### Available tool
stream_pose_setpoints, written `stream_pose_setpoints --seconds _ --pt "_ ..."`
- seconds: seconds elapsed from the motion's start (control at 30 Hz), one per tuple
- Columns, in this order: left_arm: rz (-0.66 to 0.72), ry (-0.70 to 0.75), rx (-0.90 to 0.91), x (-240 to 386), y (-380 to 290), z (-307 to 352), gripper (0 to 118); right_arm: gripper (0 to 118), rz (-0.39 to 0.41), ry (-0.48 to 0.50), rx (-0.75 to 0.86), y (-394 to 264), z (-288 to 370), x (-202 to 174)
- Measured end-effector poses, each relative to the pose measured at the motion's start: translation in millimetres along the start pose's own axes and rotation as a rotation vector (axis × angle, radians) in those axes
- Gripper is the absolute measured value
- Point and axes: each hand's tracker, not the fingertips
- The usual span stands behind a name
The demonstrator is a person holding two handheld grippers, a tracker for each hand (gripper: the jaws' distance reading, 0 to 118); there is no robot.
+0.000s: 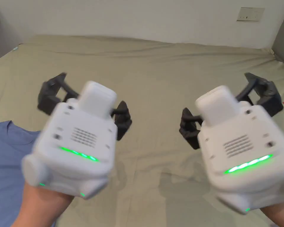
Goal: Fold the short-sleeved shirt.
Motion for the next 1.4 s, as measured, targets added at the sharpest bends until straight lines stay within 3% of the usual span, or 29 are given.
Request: stream_pose_setpoints --seconds 0.03,0.07,0.1,0.13,0.17,0.23,0.3,0.33,0.43,0.67,0.87,0.93,1.03,1.07,1.1,1.13,1.17,1.2,1.23,1.33,1.4 --pt "0.297 -0.080 -0.043 -19.7 -1.6 -1.6 118 118 -0.287 0.085 -0.026 0.8 1.1 16.0" --pt "0.477 -0.157 -0.039 -31.9 -6.3 -2.7 118 118 -0.489 0.139 -0.034 -1.3 1.6 26.3" --pt "0.595 -0.269 -0.007 -40.5 -12.6 -3.6 118 118 -0.642 0.208 -0.041 -5.8 1.6 37.8" --pt "0.544 -0.233 0.025 -38.5 -13.1 -0.5 118 118 -0.716 0.250 -0.044 -9.4 1.4 38.4" --pt "0.473 -0.172 0.062 -32.6 -11.3 3.9 118 118 -0.684 0.232 -0.029 -11.7 1.8 37.3" --pt "0.224 -0.056 0.172 -19.8 -6.8 13.5 118 118 -0.479 0.069 0.021 -8.4 6.3 19.7" --pt "0.084 -0.001 0.215 -2.9 -0.6 19.5 118 118 -0.314 -0.056 0.051 -7.3 8.3 12.4" --pt "0.035 0.031 0.222 2.3 1.5 21.3 118 118 -0.284 -0.086 0.071 -6.8 10.2 10.5" --pt "0.013 0.048 0.212 9.2 9.4 21.9 118 118 -0.284 -0.044 0.156 -0.7 19.0 5.9" --pt "0.040 0.039 0.203 15.0 14.6 20.1 118 118 -0.223 -0.110 0.165 12.2 25.0 -5.8" --pt "0.046 0.033 0.190 15.2 15.4 19.7 117 118 -0.304 -0.030 0.082 7.6 15.5 6.0" --pt "0.051 0.027 0.181 14.5 16.1 19.5 113 118 -0.347 -0.016 0.076 14.8 19.1 1.8" --pt "0.044 0.035 0.182 14.3 16.5 19.2 92 115 -0.358 -0.007 0.082 13.5 15.7 9.2" --pt "0.042 0.035 0.183 14.2 16.8 18.8 80 105 -0.356 -0.006 0.084 14.1 15.9 9.3" --pt "0.043 0.032 0.183 12.9 17.5 17.6 71 87 -0.350 -0.007 0.090 14.8 16.3 9.0" --pt "0.047 0.026 0.181 12.1 18.6 16.5 59 58 -0.341 -0.015 0.097 15.9 16.5 8.4" --pt "0.051 0.014 0.178 11.4 19.9 15.5 36 14 -0.328 -0.028 0.098 14.6 16.1 10.6" --pt "0.054 -0.001 0.175 11.3 20.7 14.7 14 1 -0.319 -0.034 0.095 14.8 14.7 10.8" --pt "0.055 -0.008 0.176 10.8 21.3 13.1 0 1 -0.314 -0.040 0.091 14.1 12.4 11.4" --pt "0.047 -0.017 0.164 11.8 23.8 11.7 0 1 -0.320 0.006 0.058 10.5 9.4 13.2" --pt "0.051 -0.048 0.143 13.7 26.3 10.7 0 1 -0.329 -0.017 0.063 7.0 9.3 10.3"
